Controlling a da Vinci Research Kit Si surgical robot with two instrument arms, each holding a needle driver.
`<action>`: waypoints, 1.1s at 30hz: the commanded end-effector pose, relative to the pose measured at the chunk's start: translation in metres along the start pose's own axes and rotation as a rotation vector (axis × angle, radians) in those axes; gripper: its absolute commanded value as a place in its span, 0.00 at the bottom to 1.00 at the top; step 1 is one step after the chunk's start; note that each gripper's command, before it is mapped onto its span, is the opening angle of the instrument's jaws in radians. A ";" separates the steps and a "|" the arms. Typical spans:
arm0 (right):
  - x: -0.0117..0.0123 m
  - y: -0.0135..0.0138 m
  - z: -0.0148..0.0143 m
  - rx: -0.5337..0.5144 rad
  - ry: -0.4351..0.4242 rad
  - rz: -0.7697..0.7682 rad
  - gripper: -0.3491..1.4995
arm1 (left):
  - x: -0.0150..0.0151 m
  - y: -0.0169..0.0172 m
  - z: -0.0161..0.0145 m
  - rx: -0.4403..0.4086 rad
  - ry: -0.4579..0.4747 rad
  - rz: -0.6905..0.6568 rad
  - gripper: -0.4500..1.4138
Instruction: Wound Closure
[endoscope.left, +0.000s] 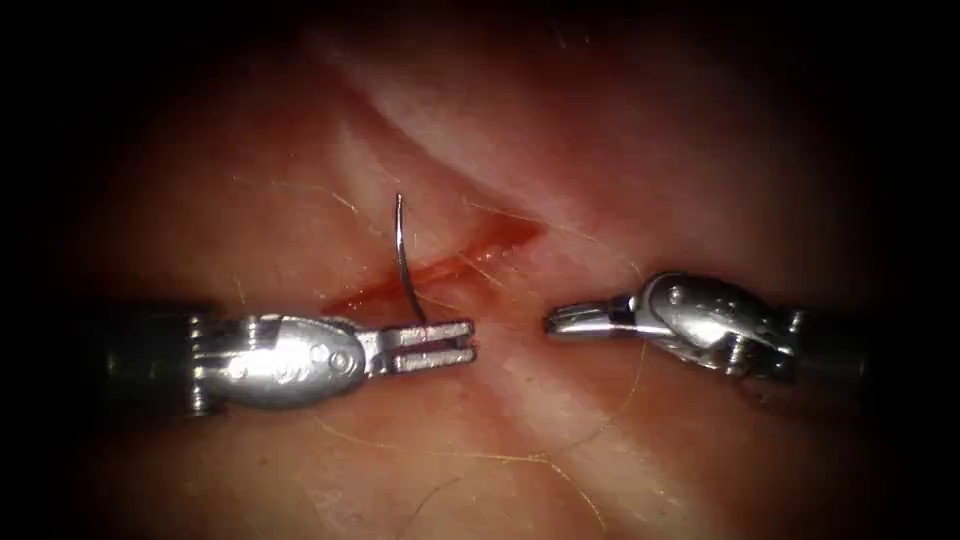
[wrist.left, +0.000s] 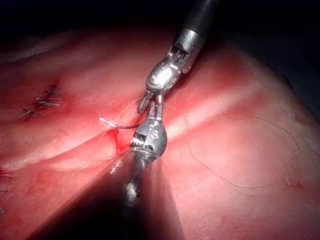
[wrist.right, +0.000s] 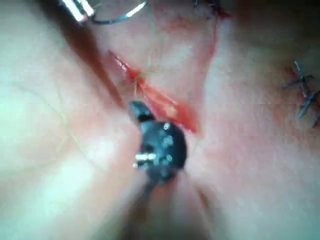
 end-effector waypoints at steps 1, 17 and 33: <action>0.0000 0.0020 0.0009 -0.076 -0.003 0.006 0.91 | 0.0000 -0.0003 0.0008 -0.003 0.002 -0.001 0.00; -0.0005 0.0002 -0.0074 -0.075 0.051 0.069 0.86 | 0.0063 -0.0132 0.0015 0.058 0.027 0.056 0.00; 0.0013 0.0023 -0.0080 0.027 0.100 0.326 0.83 | -0.0009 -0.0090 0.0048 0.033 0.041 0.130 0.00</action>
